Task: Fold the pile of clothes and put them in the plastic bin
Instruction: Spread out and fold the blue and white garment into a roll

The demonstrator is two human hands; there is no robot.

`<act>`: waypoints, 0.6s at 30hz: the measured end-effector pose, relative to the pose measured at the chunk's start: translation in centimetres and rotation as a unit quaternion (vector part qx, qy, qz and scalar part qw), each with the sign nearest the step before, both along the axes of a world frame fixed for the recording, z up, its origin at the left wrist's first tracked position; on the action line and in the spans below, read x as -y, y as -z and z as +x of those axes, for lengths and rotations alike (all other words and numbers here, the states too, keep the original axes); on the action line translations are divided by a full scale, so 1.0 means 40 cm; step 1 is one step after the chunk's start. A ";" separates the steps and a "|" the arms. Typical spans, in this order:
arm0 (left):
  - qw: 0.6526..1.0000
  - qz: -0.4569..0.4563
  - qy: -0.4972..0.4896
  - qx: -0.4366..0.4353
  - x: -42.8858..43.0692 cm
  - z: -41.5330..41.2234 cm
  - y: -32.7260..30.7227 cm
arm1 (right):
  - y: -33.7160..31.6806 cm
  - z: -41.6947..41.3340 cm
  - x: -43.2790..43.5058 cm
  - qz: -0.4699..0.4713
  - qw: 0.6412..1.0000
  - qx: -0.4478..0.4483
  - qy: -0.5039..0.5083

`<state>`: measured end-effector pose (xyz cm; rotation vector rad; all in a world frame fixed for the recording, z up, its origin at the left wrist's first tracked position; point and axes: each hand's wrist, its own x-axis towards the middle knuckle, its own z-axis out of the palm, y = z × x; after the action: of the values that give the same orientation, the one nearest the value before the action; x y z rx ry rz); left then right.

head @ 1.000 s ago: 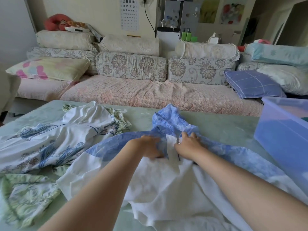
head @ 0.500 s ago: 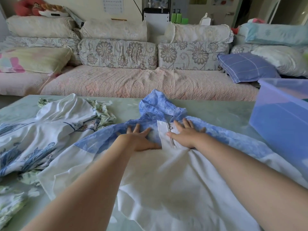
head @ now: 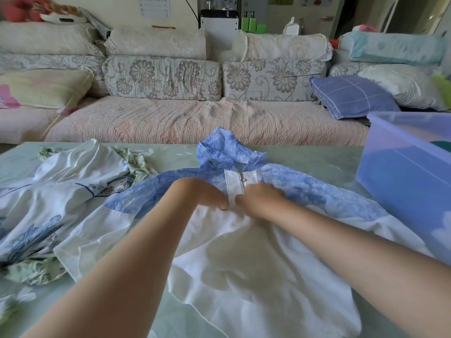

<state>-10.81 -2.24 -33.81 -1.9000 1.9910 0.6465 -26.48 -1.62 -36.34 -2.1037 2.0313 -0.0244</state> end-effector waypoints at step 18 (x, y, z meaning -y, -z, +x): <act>0.944 -0.323 0.042 -0.050 -0.068 0.001 0.032 | 0.018 -0.055 -0.030 -0.109 0.981 0.000 -0.160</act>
<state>-10.77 0.47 -35.09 -2.1271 2.5552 0.0495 -28.66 -0.41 -37.07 -2.5397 1.7330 -0.2043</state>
